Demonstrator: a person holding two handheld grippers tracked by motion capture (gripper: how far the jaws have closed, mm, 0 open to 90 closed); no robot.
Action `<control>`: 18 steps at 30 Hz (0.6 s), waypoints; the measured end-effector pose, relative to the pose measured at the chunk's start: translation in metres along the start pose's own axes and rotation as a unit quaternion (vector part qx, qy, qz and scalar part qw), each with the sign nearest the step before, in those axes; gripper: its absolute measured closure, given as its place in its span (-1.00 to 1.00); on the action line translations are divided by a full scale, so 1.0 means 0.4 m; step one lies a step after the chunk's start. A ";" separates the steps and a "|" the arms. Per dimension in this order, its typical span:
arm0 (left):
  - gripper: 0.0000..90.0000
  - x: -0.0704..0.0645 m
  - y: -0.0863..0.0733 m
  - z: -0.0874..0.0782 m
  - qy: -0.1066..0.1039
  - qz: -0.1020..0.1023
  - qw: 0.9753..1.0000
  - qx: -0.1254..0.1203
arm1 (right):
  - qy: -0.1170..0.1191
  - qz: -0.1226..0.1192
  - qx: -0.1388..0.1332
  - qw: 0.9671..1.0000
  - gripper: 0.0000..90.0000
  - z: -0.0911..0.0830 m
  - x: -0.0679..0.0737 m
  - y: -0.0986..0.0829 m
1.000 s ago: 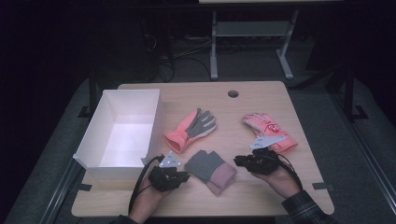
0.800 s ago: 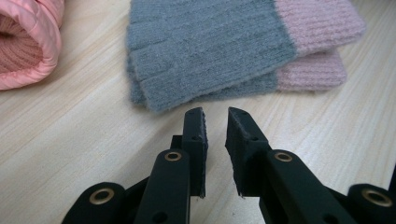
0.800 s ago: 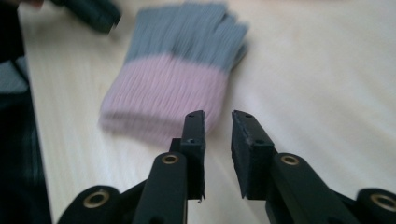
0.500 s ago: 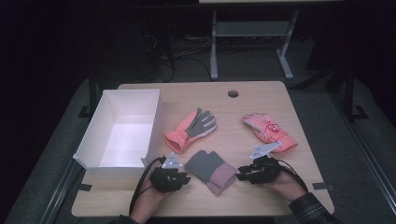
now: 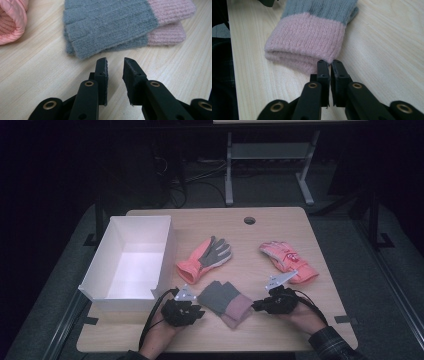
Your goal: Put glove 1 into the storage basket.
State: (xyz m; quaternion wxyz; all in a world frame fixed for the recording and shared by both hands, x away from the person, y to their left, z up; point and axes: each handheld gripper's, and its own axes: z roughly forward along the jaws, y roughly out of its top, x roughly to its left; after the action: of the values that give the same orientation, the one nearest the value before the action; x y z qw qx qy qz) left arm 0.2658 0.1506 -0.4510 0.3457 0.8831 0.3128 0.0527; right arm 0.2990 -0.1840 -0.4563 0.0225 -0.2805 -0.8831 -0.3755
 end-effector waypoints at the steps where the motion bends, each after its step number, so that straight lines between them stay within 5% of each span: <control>1: 0.62 -0.001 0.000 0.000 0.000 -0.001 1.000 -0.001 | -0.001 0.000 -0.003 1.000 0.94 -0.001 0.000 0.000; 7: 0.77 -0.008 0.007 0.004 -0.012 0.004 1.000 0.001 | 0.003 0.002 -0.021 1.000 0.96 -0.020 0.009 0.007; 11: 0.99 -0.024 0.022 0.018 -0.039 0.003 0.999 -0.002 | 0.001 0.000 -0.021 1.000 0.96 -0.020 0.014 0.010; 18: 1.00 -0.083 0.054 0.072 -0.072 0.039 0.997 0.016 | 0.001 0.000 -0.021 1.000 0.96 -0.021 0.015 0.010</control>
State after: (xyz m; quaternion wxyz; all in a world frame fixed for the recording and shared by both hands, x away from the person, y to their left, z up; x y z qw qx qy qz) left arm 0.2593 0.1023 -0.4547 0.3506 0.9015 0.2537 -0.0028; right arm 0.2945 -0.1847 -0.4461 0.0176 -0.2805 -0.8751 -0.3939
